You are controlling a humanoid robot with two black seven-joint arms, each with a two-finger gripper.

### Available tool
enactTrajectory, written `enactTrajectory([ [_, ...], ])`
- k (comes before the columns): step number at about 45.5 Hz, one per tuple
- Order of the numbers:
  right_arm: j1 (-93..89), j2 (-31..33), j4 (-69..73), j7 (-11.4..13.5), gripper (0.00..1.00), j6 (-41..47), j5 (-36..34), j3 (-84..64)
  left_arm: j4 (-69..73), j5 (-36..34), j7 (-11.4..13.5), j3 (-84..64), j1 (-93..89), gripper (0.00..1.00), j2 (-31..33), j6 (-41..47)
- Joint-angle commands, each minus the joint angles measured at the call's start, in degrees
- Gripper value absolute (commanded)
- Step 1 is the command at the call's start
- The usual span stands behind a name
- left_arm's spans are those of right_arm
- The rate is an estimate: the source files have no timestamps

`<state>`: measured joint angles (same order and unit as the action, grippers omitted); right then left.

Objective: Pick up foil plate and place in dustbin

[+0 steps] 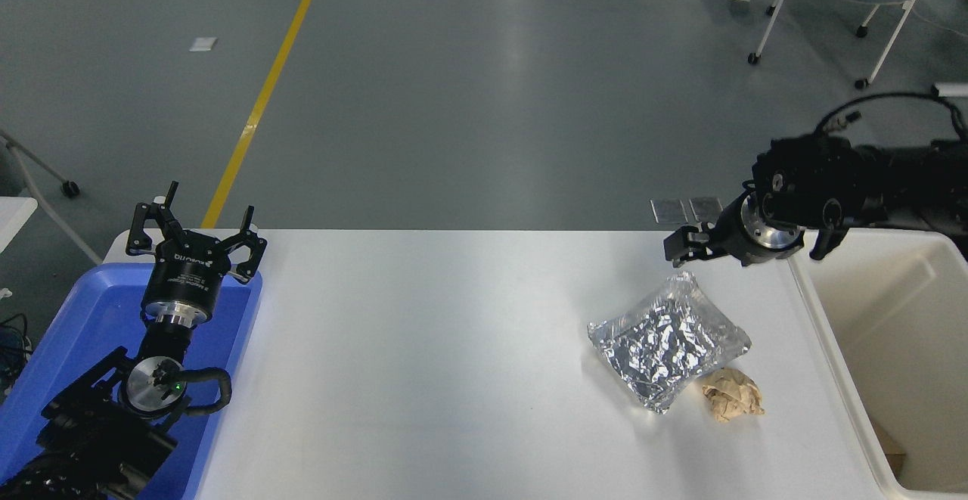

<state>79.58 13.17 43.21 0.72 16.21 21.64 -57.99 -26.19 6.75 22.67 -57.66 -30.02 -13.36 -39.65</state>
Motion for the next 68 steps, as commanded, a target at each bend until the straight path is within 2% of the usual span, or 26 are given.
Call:
enactTrajectory([
  [1, -13.22, 0.1, -8.22, -0.01, 1.0, -7.42, 6.92, 5.61, 0.0, 0.01, 0.01, 0.0, 0.05, 1.0, 0.0, 0.01],
  [11, -18.41, -0.51, -12.88, -0.01, 1.0, -10.06, 6.92, 7.45, 0.0, 0.01, 0.01, 0.0, 0.05, 1.0, 0.0, 0.01],
  [14, -19.46, -0.86, -13.68, -0.01, 0.96, -10.5, 6.92, 7.54, 0.0, 0.01, 0.01, 0.0, 0.05, 1.0, 0.0, 0.01],
  [15, -19.81, -0.95, -13.76, -0.01, 0.92, -10.76, 6.92, 7.54, 0.0, 0.01, -0.08, 0.0, 0.05, 1.0, 0.0, 0.01],
  [16, -20.42, -1.04, -13.94, -0.01, 0.8, -11.2, 6.92, 7.89, 0.0, 0.01, 0.01, 0.0, 0.05, 1.0, 0.0, 0.01],
  [18, -21.13, -1.04, -14.03, -0.01, 0.68, -11.46, 6.92, 8.59, 0.0, 0.01, 0.01, 0.0, 0.05, 1.0, 0.0, 0.01],
  [21, -22.01, -1.04, -14.03, -0.01, 0.41, -11.73, 6.92, 10.09, 0.0, 0.01, 0.01, 0.0, 0.05, 1.0, 0.0, 0.01],
  [23, -22.28, -1.13, -14.03, -0.01, 0.3, -11.73, 6.92, 10.62, 0.0, 0.01, 0.01, 0.0, 0.05, 1.0, 0.0, 0.01],
  [25, -22.28, -1.21, -14.03, -0.01, 0.23, -11.73, 6.92, 10.79, 0.0, 0.01, 0.01, 0.0, 0.05, 1.0, 0.0, 0.01],
  [26, -22.28, -1.39, -14.03, -0.01, 0.17, -11.73, 6.92, 10.79, 0.0, 0.01, 0.01, 0.0, 0.05, 1.0, 0.0, 0.01],
  [27, -22.28, -1.48, -14.03, -0.01, 0.05, -11.73, 6.92, 10.79, 0.0, 0.01, 0.01, 0.0, 0.05, 1.0, 0.0, 0.01],
  [28, -22.28, -1.48, -14.12, -0.01, 0.0, -11.73, 6.92, 10.79, 0.0, 0.01, 0.01, 0.0, 0.05, 1.0, 0.0, 0.01],
  [48, -15.6, -0.16, -10.7, -0.1, 0.0, -10.67, 6.75, 10.0, 0.0, 0.01, 0.01, 0.0, 0.05, 1.0, 0.0, 0.01],
  [59, -5.59, 4.23, -1.73, -0.01, 0.0, -7.6, 5.78, 5.87, 0.0, 0.01, -0.08, 0.0, 0.05, 1.0, 0.0, 0.01],
  [68, 8.81, 12.66, 11.0, 0.08, 0.0, -0.32, 5.34, 4.12, 0.0, 0.01, 0.01, 0.0, 0.05, 1.0, 0.0, 0.01],
])
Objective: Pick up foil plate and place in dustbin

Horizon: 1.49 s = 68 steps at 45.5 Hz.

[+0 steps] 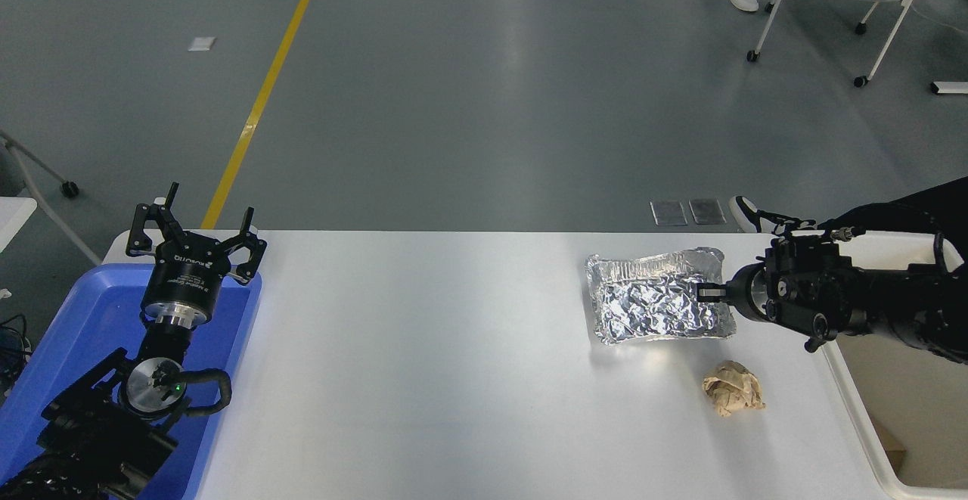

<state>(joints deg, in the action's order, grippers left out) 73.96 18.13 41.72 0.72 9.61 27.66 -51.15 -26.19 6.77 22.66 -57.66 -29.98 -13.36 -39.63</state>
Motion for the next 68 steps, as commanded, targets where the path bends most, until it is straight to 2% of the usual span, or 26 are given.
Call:
enactTrajectory([
  [1, 16.63, 8.66, 14.25, 0.07, 0.0, 7.08, -0.94, -3.34, 0.0, 0.0, -0.07, 0.0, 0.01, 1.0, 0.0, -0.01],
  [13, 43.44, 17.37, 29.38, -0.02, 0.0, 17.89, -1.82, -12.48, 0.0, -0.09, -0.08, 0.0, -0.08, 1.0, 0.0, -0.01],
  [21, 59.18, 17.29, 32.37, -0.19, 0.0, 26.94, -2.0, -17.32, -0.09, -0.09, -0.08, 0.0, -0.08, 1.0, 0.0, -0.1],
  [31, 67.62, 16.32, 32.55, -0.46, 0.0, 35.21, -2.0, -17.32, -0.09, -0.09, -0.16, 0.0, -0.08, 1.0, 0.0, -0.1],
  [40, 68.24, 15.79, 32.55, -0.37, 0.0, 35.39, -2.0, -17.76, 0.0, -0.09, -0.08, 0.0, -0.08, 1.0, 0.0, -0.1],
  [49, 67.28, 18.6, 31.15, 0.16, 0.0, 34.33, -0.59, -22.76, -0.09, -0.09, -0.08, 0.0, -0.08, 1.0, 0.0, -0.1],
  [55, 64.65, 24.22, 27.11, -0.1, 0.0, 33.72, 2.13, -26.55, 0.0, -0.09, -0.08, 0.0, -0.08, 1.0, 0.0, -0.1],
  [64, 52.88, 36.43, 13.84, -0.63, 0.0, 32.4, 8.02, -24.18, 0.0, -0.09, -0.08, 0.0, -0.08, 1.0, 0.0, -0.1],
  [68, 45.59, 40.66, 8.83, -1.95, 0.0, 30.03, 9.34, -20.85, 0.0, -0.09, -0.08, 0.0, 0.01, 1.0, 0.0, -0.1],
])
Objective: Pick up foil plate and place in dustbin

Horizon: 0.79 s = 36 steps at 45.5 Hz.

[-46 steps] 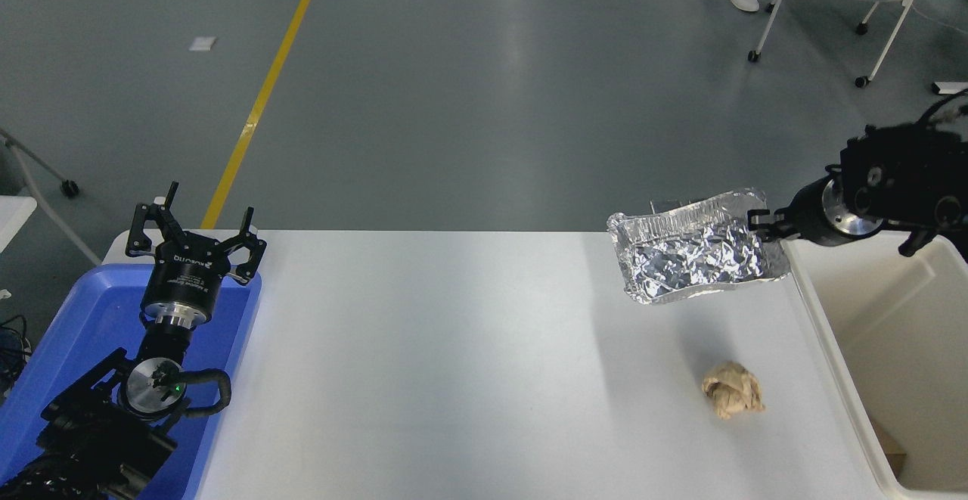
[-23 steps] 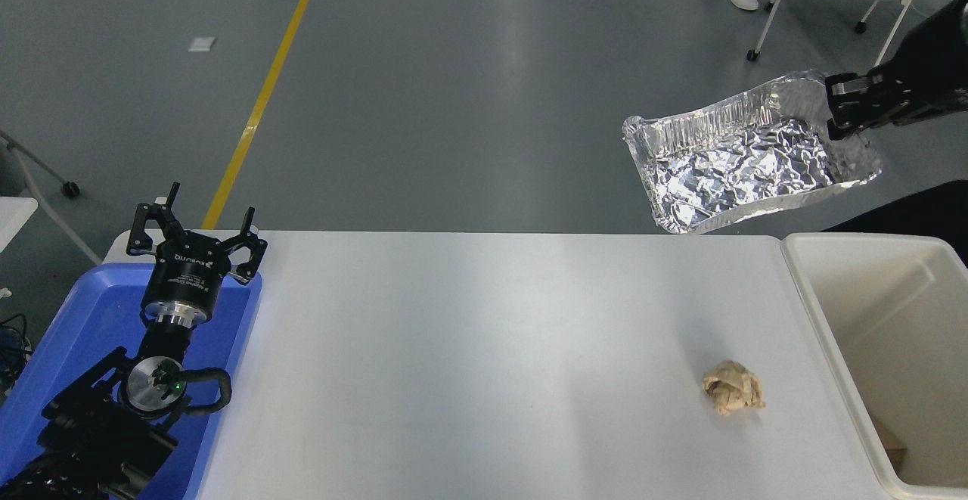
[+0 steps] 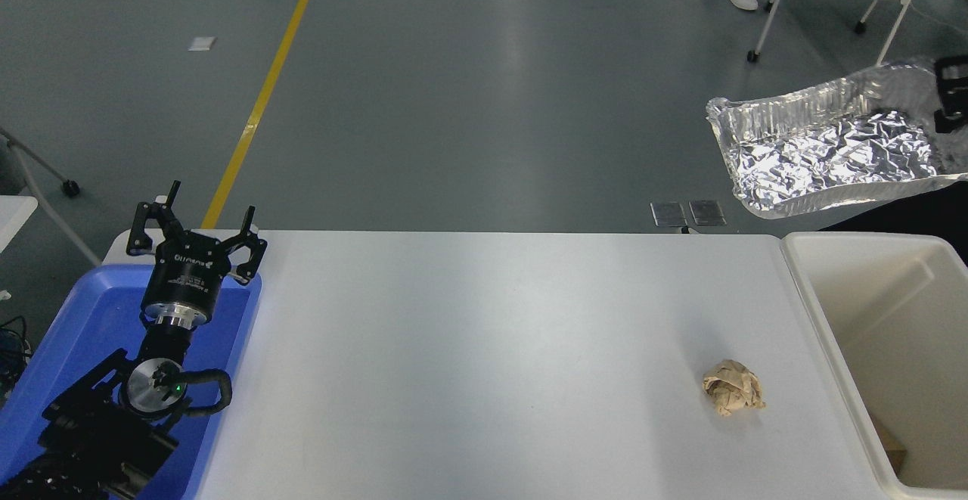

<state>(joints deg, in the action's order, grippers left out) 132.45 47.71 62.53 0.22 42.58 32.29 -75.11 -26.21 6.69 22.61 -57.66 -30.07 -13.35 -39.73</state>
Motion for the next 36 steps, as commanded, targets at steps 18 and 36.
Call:
enactTrajectory([
  [18, -65.8, 7.76, -32.11, -2.24, 0.0, -23.24, 4.1, 37.99, 0.02, -0.01, -0.02, 0.0, 0.01, 1.0, -0.01, 0.01],
  [36, -93.16, -7.89, -51.37, -0.4, 0.0, -29.39, -6.62, 56.56, 0.02, 0.08, -0.02, 0.0, 0.01, 1.0, -0.01, 0.01],
])
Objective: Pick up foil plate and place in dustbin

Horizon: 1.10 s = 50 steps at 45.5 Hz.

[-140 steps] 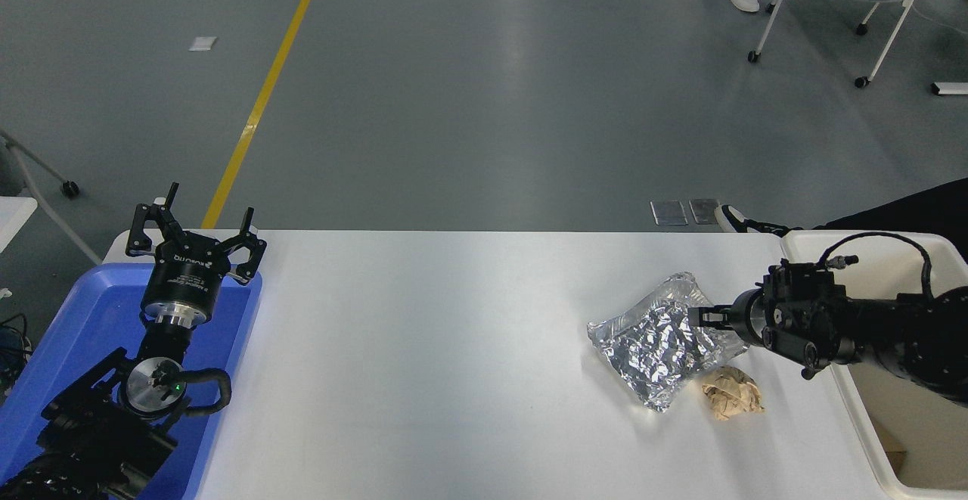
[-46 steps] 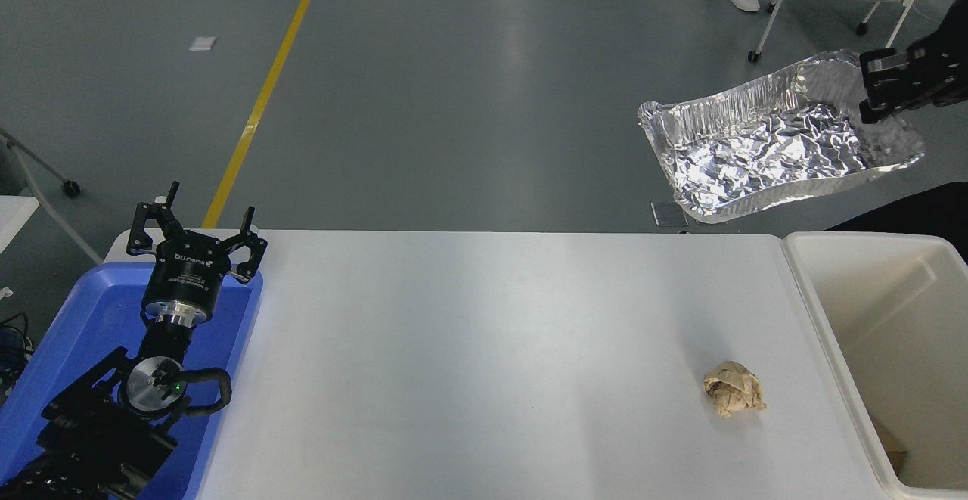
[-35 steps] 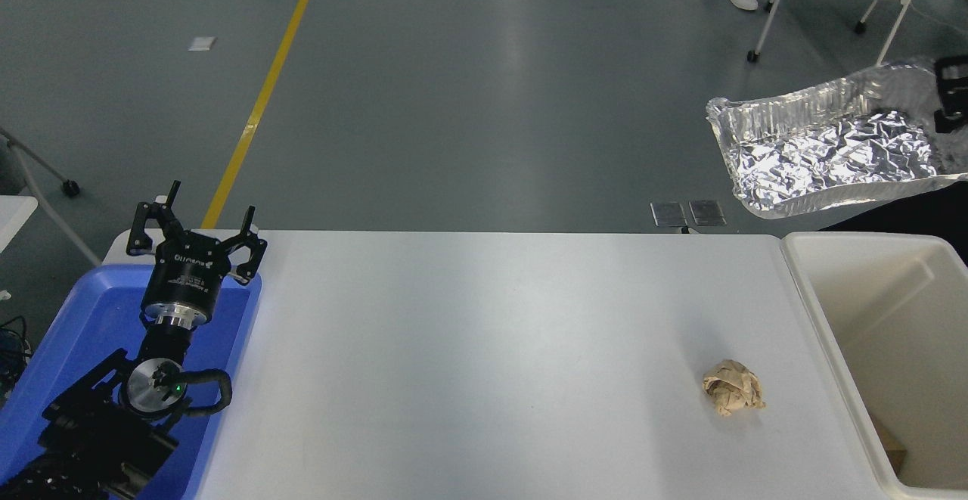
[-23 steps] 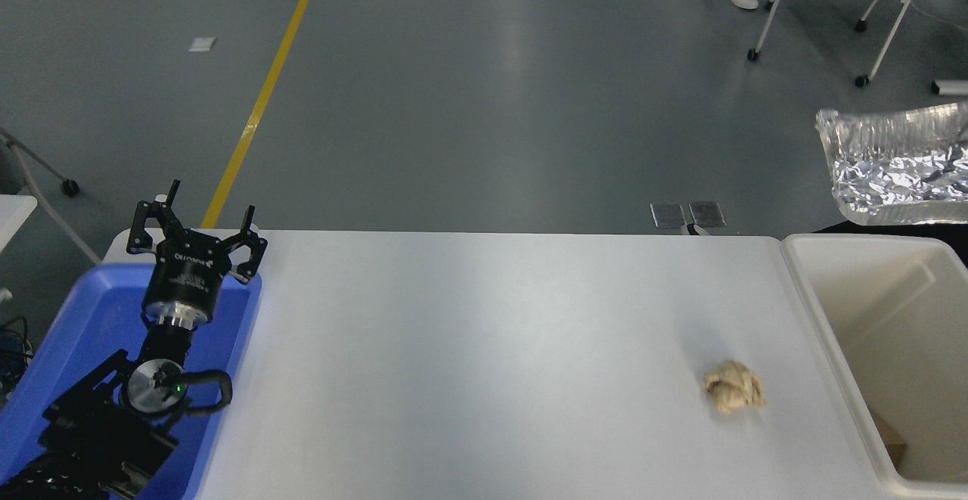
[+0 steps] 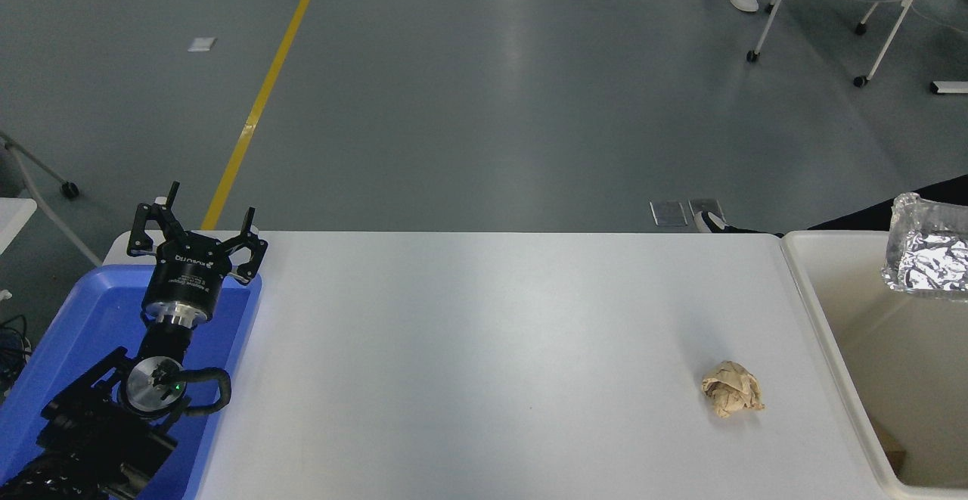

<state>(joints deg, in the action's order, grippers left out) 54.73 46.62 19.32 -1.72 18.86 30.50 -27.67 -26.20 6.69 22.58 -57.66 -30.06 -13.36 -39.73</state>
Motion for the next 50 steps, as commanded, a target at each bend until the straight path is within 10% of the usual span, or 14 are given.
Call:
enactTrajectory([
  [1, -16.05, -7.25, -8.16, 1.8, 0.0, -6.03, -5.27, 9.12, 0.01, 0.08, 0.01, 0.0, 0.0, 1.0, 0.0, 0.01],
  [19, -19.04, -12.43, -7.89, 3.39, 0.01, -9.98, -7.83, 10.18, 0.01, 0.08, 0.09, 0.0, 0.0, 1.0, 0.0, 0.09],
  [22, -18.87, -12.17, -7.72, 3.39, 1.0, -10.16, -7.83, 10.18, 0.01, 0.08, 0.01, 0.0, 0.0, 1.0, 0.0, 0.09],
  [50, 38.59, 3.04, 40.34, 3.21, 1.0, -2.26, -4.84, -25.67, 0.01, -0.1, -0.26, 0.09, -0.09, 1.0, 0.0, -0.17],
])
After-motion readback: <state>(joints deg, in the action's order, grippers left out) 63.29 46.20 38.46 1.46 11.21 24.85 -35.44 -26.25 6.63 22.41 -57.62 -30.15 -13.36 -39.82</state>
